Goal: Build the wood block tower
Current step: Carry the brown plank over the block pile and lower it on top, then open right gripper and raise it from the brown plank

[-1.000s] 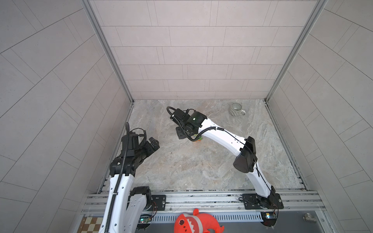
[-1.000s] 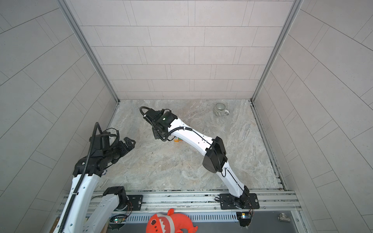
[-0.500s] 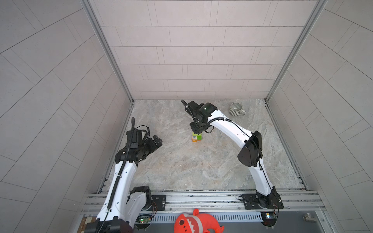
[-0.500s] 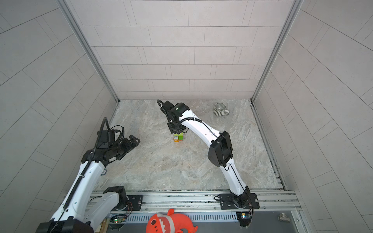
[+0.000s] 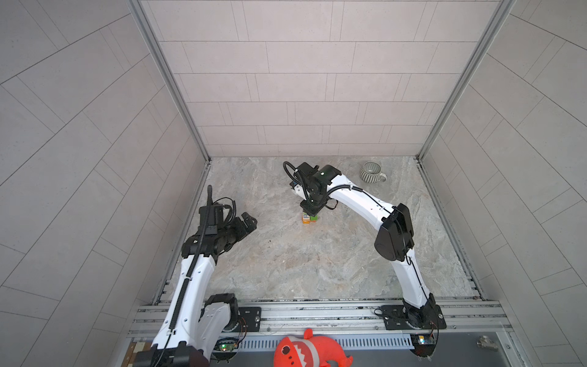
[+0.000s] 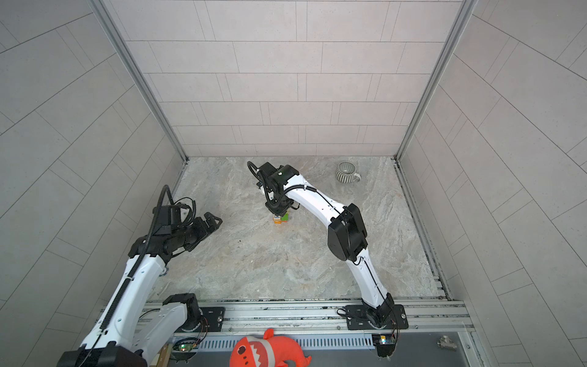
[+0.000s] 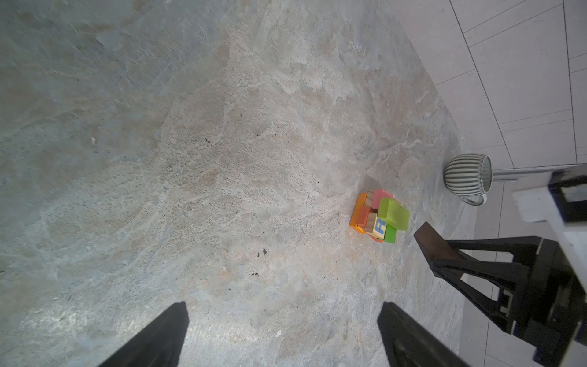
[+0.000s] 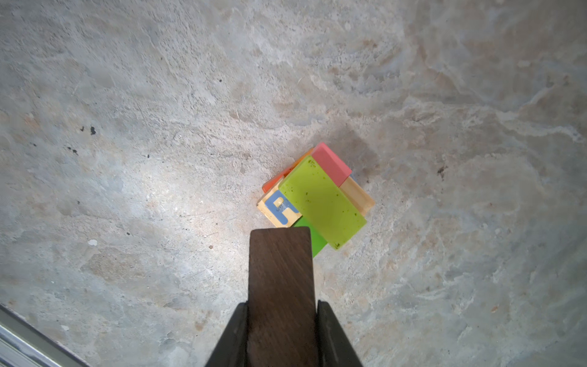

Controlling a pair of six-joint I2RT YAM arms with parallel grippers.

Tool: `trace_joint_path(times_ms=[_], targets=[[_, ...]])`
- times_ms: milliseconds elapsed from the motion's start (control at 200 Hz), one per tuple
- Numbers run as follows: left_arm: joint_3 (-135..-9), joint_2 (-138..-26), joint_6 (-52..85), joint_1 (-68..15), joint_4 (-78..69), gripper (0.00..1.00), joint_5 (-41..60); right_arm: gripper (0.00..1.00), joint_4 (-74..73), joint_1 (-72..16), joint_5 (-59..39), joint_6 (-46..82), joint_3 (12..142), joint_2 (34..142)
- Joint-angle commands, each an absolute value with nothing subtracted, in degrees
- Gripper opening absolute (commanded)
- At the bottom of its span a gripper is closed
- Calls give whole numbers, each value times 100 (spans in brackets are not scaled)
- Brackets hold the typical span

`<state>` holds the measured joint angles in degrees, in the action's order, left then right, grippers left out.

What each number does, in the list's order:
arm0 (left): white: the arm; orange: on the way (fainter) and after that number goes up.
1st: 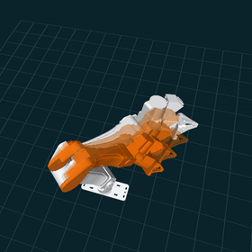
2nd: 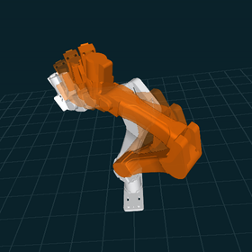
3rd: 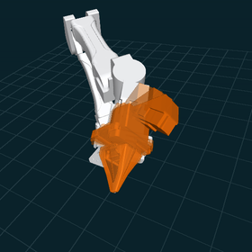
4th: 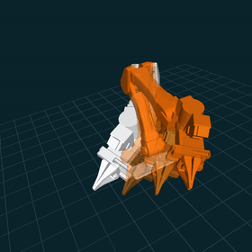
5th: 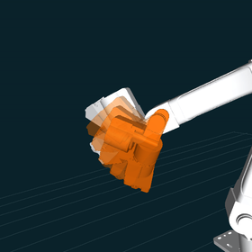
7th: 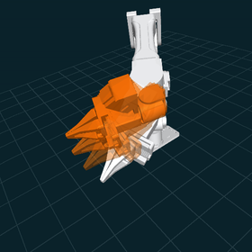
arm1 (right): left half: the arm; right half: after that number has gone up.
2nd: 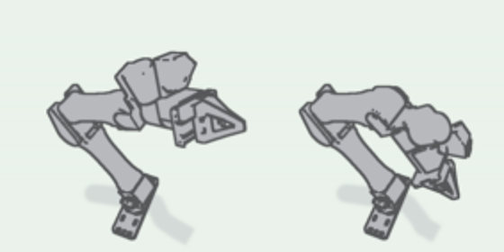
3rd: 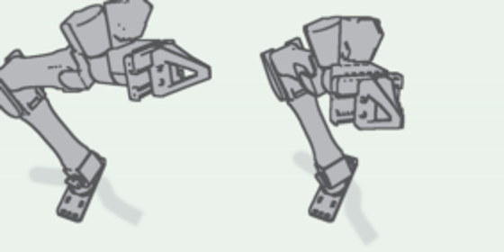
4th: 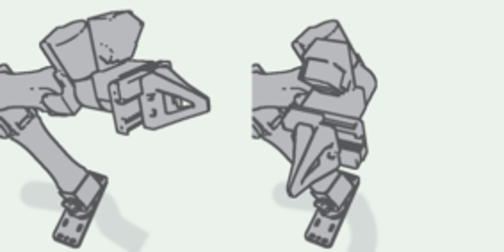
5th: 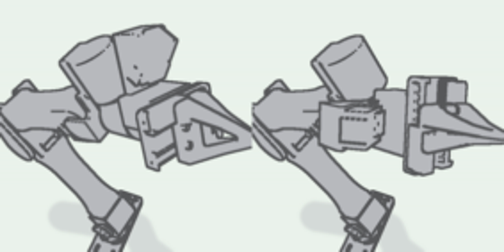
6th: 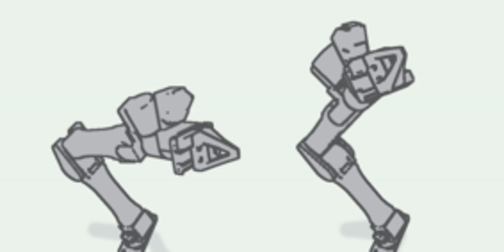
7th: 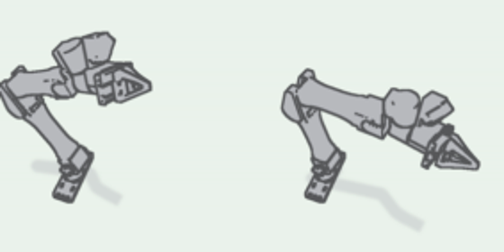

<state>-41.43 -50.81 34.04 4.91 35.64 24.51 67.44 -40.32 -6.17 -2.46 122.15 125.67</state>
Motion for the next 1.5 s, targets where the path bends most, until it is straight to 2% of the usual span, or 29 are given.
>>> trace_joint_path(times_ms=[0,345,630,1496], targets=[[-4098,-5079,3375,490,3485,100,2531,11,6516,-3960,-854,-985,12128,12451],[-4260,-5846,3264,468,3492,100,2760,10,6355,-3775,-1381,-1465,12151,12676],[-4871,-6620,2857,75,3945,100,2292,11,6258,-3693,-1462,-1665,12241,12848],[-4827,-6716,2887,57,3944,100,2320,13,6229,-3492,-1561,-1859,12431,13171]])
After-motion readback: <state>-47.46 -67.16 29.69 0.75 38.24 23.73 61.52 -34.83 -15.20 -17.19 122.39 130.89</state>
